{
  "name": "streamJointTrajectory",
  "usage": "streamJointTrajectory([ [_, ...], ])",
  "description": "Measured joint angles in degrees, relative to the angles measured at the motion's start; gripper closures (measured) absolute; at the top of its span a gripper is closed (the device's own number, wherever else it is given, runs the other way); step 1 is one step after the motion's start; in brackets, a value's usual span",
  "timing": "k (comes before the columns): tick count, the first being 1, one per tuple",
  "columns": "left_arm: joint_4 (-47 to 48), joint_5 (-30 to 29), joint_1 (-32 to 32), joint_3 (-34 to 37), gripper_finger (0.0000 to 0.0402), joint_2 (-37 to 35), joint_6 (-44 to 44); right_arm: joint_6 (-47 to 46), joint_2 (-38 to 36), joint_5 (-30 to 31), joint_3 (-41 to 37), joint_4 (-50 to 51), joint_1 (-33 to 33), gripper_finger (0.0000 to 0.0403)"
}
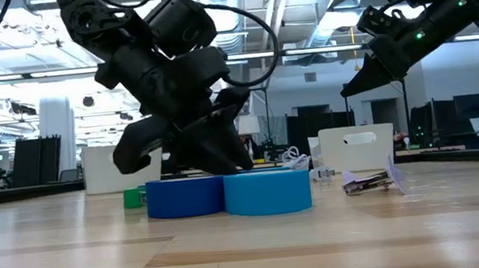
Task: Pick and place Stapler, Stapler remover, tape
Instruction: Put the top light blue tape into the black bin
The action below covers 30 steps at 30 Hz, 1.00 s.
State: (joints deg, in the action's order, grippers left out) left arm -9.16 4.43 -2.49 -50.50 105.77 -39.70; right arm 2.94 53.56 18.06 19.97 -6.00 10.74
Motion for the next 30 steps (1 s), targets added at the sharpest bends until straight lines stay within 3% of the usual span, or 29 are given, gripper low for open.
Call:
streamJointTrajectory([
  [3,-1.14,2.53,0.09,-0.21,0.0294,1.28,0.17,0.00,0.00,0.00,0.00,0.00,0.00,0.0403],
  [14,-5.15,3.33,-0.14,-0.23,0.0299,4.71,0.12,0.01,0.00,0.00,0.00,0.02,0.00,0.0403],
  [22,-5.12,3.15,-0.03,0.08,0.0386,3.04,5.46,0.02,0.02,0.00,0.00,0.06,0.07,0.0403],
  [30,-4.57,-3.59,-0.54,0.15,0.0387,-4.17,8.92,0.02,0.02,0.01,0.00,0.48,0.26,0.0403],
])
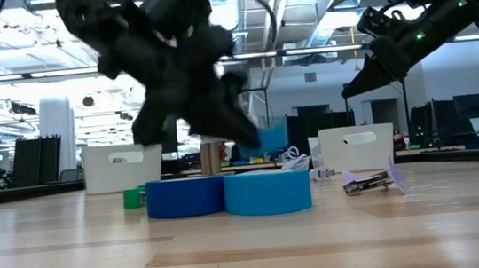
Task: Pick and place Stapler, Stapler remover, tape
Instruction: Put the top light blue tape into the black bin
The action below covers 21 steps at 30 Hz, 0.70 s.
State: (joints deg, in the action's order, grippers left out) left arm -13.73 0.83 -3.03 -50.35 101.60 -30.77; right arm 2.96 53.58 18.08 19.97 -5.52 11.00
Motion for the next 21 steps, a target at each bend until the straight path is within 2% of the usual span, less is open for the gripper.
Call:
streamJointTrajectory([
  [3,3.88,-3.47,-0.02,0.00,0.0387,-6.26,5.33,0.00,-0.02,0.01,0.00,0.13,0.00,0.0403],
  [10,23.34,-14.08,-3.15,0.62,0.0387,-23.70,30.29,0.00,-0.02,0.01,0.00,0.72,0.02,0.0403],
  [16,37.06,-17.08,-11.15,2.62,0.0387,-38.83,48.17,-0.02,0.00,0.01,0.00,0.81,0.02,0.0403],
  [21,46.11,-17.10,-21.06,2.62,0.0387,-47.30,66.98,0.00,-0.01,0.02,0.00,0.80,0.04,0.0403],
])
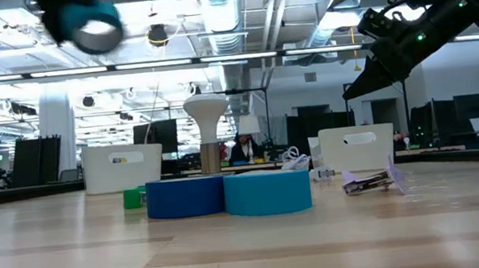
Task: Pick and place Stapler, Stapler remover, tape
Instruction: Put the top light blue tape into the black bin
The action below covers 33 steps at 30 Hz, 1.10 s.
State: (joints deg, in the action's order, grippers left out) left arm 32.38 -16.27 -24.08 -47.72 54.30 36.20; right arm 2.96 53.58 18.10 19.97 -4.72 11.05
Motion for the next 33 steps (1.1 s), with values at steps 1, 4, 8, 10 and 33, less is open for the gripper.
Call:
streamJointTrajectory([
  [1,1.34,-0.01,-2.12,0.00,0.0387,-0.73,2.91,0.00,0.00,0.01,0.00,0.01,0.00,0.0403],
  [4,5.38,0.65,-8.25,0.00,0.0388,-1.20,11.49,0.00,0.00,0.01,0.00,0.01,0.00,0.0403],
  [8,9.00,3.97,-14.75,0.00,0.0388,0.41,26.40,0.00,0.01,0.01,0.00,0.01,0.00,0.0403],
  [10,9.68,5.28,-17.74,0.00,0.0388,1.41,32.86,0.00,0.00,0.01,0.00,0.01,0.00,0.0403],
  [33,20.25,14.42,-26.66,-0.06,0.0388,27.37,53.68,-0.02,0.00,0.03,0.00,-0.01,0.00,0.0403],
])
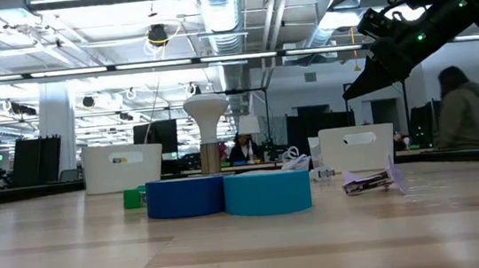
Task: Pick and place Stapler, Stapler remover, tape
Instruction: Put the top light blue tape into the black bin, then put the top blue stapler into the left white bin
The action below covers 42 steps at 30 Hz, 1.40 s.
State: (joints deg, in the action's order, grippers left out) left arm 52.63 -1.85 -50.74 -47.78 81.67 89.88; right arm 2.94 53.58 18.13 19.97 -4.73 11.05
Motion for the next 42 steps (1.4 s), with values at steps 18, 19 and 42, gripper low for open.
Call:
streamJointTrajectory([
  [18,-0.04,2.22,1.05,-0.01,0.0285,1.72,0.41,0.00,-0.02,-0.09,0.00,0.00,-0.09,0.0403],
  [19,-0.04,3.50,1.43,-0.01,0.0280,1.10,0.25,0.00,0.00,-0.09,0.00,0.00,-0.09,0.0403],
  [42,-2.29,-24.27,12.34,-0.01,0.0378,-36.44,-15.94,0.00,0.00,-0.26,0.00,0.00,-0.09,0.0403],
])
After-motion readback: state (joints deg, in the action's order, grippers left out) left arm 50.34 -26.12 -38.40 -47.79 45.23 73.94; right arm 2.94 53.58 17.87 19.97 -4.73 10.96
